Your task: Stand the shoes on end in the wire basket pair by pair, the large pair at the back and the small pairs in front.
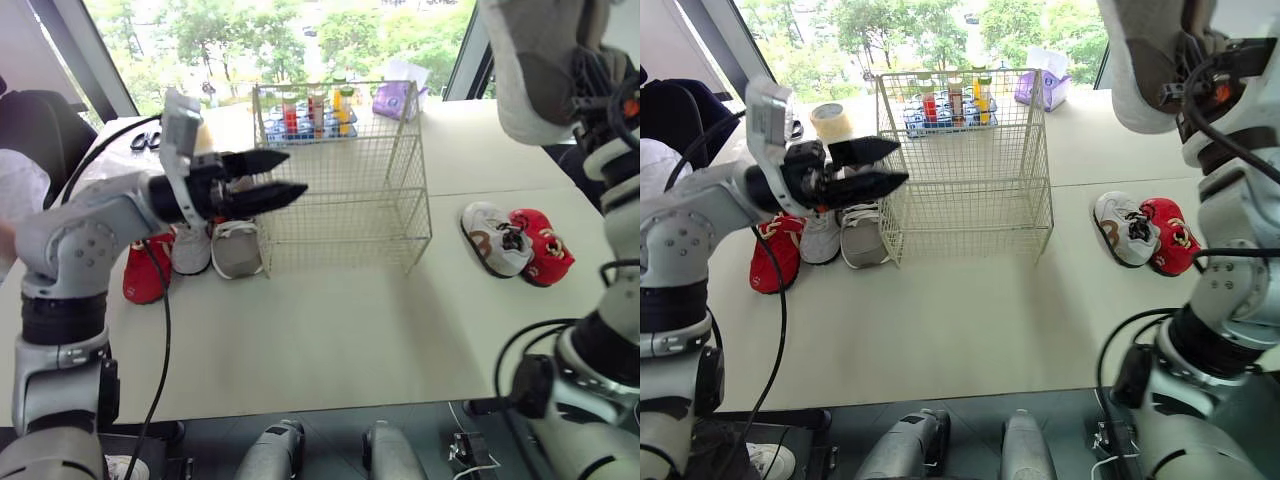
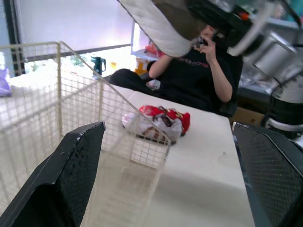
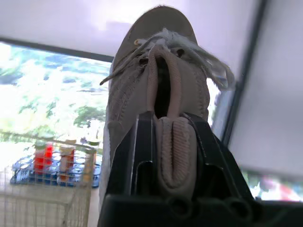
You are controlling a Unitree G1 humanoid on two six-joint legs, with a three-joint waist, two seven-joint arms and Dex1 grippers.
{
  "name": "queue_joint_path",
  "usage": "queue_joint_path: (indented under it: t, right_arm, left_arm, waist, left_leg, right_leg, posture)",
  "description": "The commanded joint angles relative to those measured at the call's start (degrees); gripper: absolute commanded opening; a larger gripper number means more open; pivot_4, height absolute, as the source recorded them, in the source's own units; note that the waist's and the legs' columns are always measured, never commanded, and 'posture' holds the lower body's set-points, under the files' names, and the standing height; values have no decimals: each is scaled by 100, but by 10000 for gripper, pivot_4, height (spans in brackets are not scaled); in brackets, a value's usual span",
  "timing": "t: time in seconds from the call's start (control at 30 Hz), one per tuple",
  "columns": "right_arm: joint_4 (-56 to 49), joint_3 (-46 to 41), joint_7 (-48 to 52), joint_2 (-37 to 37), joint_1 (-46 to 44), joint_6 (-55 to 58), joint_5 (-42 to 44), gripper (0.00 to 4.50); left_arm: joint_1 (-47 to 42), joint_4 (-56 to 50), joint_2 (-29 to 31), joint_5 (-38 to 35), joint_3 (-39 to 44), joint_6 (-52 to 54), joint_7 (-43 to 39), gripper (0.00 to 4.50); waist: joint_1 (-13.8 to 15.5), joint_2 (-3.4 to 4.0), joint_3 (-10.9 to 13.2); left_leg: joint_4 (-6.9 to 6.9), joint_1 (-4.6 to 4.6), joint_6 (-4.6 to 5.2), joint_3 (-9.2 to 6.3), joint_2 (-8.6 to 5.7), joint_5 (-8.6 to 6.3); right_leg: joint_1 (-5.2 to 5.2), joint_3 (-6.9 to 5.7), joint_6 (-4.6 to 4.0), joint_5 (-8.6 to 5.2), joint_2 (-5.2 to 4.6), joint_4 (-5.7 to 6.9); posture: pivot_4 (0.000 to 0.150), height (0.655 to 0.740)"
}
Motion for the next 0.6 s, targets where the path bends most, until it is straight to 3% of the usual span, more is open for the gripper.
queue_joint_path:
  t: [0.03, 0.13, 0.27, 0.6]
  right_arm:
    - [-185, 578, 1177, -696, 270, -1372, -81, 7139]
    - [350, 939, 1937, -1276, 620, -2919, -612, 7139]
    - [898, 1204, 2352, -1484, 657, -4390, -924, 7139]
    - [1372, 1598, 2723, -1407, 414, -5795, -1031, 7139]
  left_arm:
    - [-426, 566, 146, 240, 148, -181, -293, 45000]
    - [-827, 1288, 304, 477, 104, -266, -736, 45000]
    - [-1156, 1959, 502, 831, -4, -362, -1227, 45000]
    - [-1414, 2528, 479, 1383, -69, -538, -1735, 45000]
  waist:
    - [-26, -1, 0]
    - [-29, -7, 2]
    - [16, -12, 4]
    - [42, -12, 5]
  left_leg:
    - [1, 0, 0, -1, 3, 0]
    - [11, 0, 0, -3, -1, 0]
    - [24, 0, 1, -2, -7, 0]
    - [16, -2, -17, -9, -4, 10]
  right_leg:
    - [1, 0, 0, 0, 3, 0]
    - [9, -2, 1, -1, 3, -1]
    - [14, -3, 5, 1, -1, -2]
    - [8, -3, 4, 0, 1, 1]
  posture:
    - [1500, 7400]
    - [1500, 7400]
    - [1500, 7400]
    - [1500, 7400]
